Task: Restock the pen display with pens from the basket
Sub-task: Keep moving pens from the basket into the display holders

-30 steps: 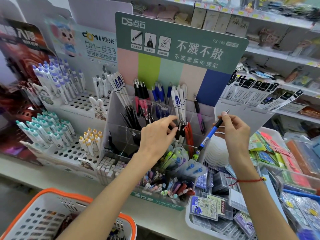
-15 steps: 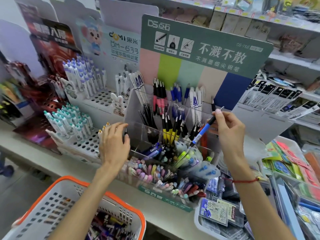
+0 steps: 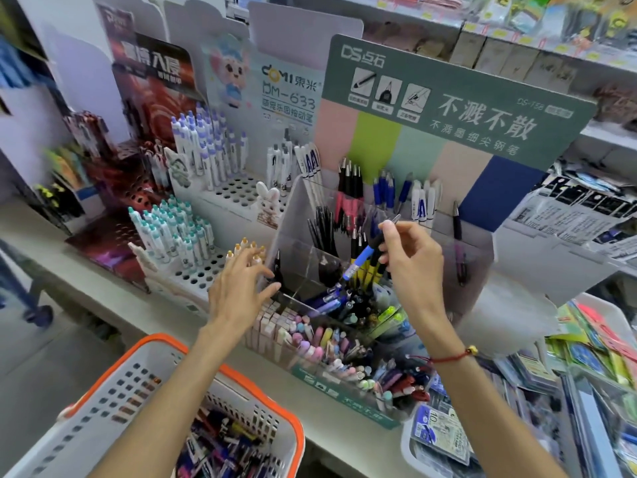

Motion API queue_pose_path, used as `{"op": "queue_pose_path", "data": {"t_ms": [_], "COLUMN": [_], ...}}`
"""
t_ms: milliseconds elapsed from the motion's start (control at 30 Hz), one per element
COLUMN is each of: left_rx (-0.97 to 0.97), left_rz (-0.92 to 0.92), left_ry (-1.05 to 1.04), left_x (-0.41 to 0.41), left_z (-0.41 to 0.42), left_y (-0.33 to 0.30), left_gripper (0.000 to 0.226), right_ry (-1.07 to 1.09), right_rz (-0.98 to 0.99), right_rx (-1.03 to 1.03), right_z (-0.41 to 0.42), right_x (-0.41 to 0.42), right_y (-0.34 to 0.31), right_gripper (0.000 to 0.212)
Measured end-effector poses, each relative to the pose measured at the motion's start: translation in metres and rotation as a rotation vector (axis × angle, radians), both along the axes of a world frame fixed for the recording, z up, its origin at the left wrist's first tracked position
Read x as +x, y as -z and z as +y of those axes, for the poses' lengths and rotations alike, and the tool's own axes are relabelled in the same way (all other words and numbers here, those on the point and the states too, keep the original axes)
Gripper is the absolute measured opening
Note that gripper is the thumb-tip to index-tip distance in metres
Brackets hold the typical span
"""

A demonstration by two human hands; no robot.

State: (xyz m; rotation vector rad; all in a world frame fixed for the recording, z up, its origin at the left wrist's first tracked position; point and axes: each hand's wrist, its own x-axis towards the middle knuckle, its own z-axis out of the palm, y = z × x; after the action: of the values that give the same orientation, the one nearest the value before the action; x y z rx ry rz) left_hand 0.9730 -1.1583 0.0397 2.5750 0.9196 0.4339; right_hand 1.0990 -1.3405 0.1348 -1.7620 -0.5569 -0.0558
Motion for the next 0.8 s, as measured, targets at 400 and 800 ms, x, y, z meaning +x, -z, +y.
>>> {"op": "queue_pose_path", "data": {"t_ms": [400,800], "left_rx": [0.093,-0.415], "left_rz": [-0.075,-0.379], "left_ry": [-0.177,0.243], "left_x": [0.026,0.039], "left_z": [0.000,-0.034], "left_y": [-0.005,-0.064], "left_gripper": [0.012,0.036], "right_ry": [-0.013,-0.049], "right_rz": [0.003,0.111], "right_rx": [-0.012,-0.070], "right_z": [-0.007,-0.008], "right_x": [0.002,0.005], "right_y": [-0.001,0.008], "right_gripper": [0.015,0.018]}}
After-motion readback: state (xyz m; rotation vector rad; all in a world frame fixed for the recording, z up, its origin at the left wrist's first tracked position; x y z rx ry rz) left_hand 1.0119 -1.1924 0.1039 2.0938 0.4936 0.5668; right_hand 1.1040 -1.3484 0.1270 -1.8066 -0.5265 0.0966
